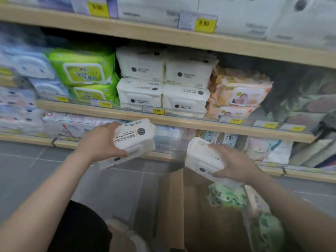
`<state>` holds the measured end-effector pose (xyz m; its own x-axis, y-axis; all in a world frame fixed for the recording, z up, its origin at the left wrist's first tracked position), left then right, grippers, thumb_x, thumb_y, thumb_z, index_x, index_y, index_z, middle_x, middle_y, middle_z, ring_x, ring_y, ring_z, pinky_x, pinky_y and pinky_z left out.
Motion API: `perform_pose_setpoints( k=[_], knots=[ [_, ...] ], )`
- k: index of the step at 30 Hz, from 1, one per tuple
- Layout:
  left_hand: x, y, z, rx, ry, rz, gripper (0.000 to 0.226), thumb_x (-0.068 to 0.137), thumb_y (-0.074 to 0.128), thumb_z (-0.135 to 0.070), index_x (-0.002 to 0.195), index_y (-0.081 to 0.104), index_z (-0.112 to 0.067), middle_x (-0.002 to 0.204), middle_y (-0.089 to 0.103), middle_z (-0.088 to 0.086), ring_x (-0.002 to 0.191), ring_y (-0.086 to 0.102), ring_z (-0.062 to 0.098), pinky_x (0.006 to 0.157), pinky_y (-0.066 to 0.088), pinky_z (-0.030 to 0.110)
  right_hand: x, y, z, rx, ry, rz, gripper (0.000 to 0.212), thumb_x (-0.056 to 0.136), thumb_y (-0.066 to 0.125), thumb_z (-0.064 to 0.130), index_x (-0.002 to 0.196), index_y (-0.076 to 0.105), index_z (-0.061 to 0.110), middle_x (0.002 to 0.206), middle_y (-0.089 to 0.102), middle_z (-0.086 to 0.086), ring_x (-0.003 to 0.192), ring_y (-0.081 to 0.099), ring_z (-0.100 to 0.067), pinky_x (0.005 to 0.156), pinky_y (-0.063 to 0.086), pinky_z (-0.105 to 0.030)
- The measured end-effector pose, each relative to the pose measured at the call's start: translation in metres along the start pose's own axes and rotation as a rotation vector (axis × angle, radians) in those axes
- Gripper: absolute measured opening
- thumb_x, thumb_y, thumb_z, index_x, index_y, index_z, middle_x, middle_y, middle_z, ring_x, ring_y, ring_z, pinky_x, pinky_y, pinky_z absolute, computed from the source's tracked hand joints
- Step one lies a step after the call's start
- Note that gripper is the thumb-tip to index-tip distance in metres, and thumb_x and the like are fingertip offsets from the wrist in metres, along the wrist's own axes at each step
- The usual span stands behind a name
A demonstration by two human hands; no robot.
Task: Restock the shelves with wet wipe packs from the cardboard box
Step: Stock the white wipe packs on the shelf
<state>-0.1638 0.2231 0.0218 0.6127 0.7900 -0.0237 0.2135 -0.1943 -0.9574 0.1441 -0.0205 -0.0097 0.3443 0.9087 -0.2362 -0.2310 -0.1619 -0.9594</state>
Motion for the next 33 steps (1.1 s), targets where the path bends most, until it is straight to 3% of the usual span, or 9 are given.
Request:
perform_pose_setpoints(
  k=[5,10,14,23,29,33],
  knots=[
    [-0.002,-0.029,0.051,-0.141,-0.101,-0.15,0.088,0.034,0.069,-0.064,0.115,0.049,-0.035,0.108,0.064,-0.003,0.1,0.059,0.024,0.078,0.05,0.039,0.059,-0.064,0.067,0.034,-0.2,-0.149,0.098,0.065,0.082,0.04,0.145,0.027,0.032,0.146,0.037,-0.002,0.129,0.04,-0.025,0.102,0.038,-0.039],
    [-0.004,-0.025,0.084,-0.1,-0.196,-0.257,0.083,0.042,0.076,-0.059,0.115,0.05,-0.029,0.108,0.062,0.0,0.098,0.059,0.027,0.076,0.049,0.037,0.135,-0.11,0.143,-0.053,-0.364,-0.216,0.099,0.063,0.084,0.039,0.145,0.029,0.034,0.141,0.043,-0.002,0.124,0.045,-0.024,0.097,0.04,-0.036],
    [-0.001,-0.013,0.097,-0.037,-0.239,-0.232,0.083,0.045,0.074,-0.062,0.115,0.047,-0.028,0.105,0.062,-0.001,0.098,0.058,0.026,0.078,0.048,0.037,0.194,-0.152,0.194,-0.107,-0.468,-0.28,0.099,0.062,0.085,0.035,0.145,0.031,0.031,0.142,0.043,-0.007,0.126,0.043,-0.029,0.101,0.04,-0.042],
    [0.007,-0.006,0.109,-0.043,-0.274,-0.149,0.08,0.048,0.074,-0.06,0.116,0.044,-0.029,0.104,0.056,-0.005,0.098,0.055,0.023,0.074,0.044,0.036,0.275,-0.173,0.22,-0.229,-0.405,-0.222,0.081,0.084,0.067,0.012,0.15,0.022,0.023,0.157,0.021,-0.009,0.14,0.027,-0.033,0.114,0.025,-0.041],
    [0.01,-0.004,0.099,-0.054,-0.249,-0.15,0.081,0.05,0.074,-0.06,0.118,0.045,-0.028,0.105,0.056,-0.005,0.1,0.055,0.023,0.079,0.044,0.037,0.243,-0.136,0.227,-0.411,-0.325,-0.507,0.086,0.086,0.045,-0.001,0.151,-0.003,0.029,0.158,0.008,-0.004,0.142,0.012,-0.029,0.107,0.012,-0.067],
    [0.014,-0.005,0.09,-0.056,-0.227,-0.139,0.08,0.049,0.073,-0.059,0.118,0.044,-0.031,0.103,0.055,-0.008,0.098,0.054,0.02,0.078,0.043,0.036,0.237,-0.123,0.222,-0.473,-0.346,-0.636,0.09,0.082,0.049,-0.004,0.15,0.003,0.031,0.156,0.011,-0.009,0.141,0.013,-0.029,0.104,0.011,-0.07]
  ],
)
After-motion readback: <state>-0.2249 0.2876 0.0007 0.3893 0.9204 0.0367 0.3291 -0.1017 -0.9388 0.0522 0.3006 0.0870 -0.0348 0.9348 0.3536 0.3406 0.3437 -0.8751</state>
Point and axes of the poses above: each hand's wrist, its own x-axis towards the middle knuckle, its own y-axis out of the palm, z = x × y, the point moved 3 cm from there along x, towards the middle knuckle
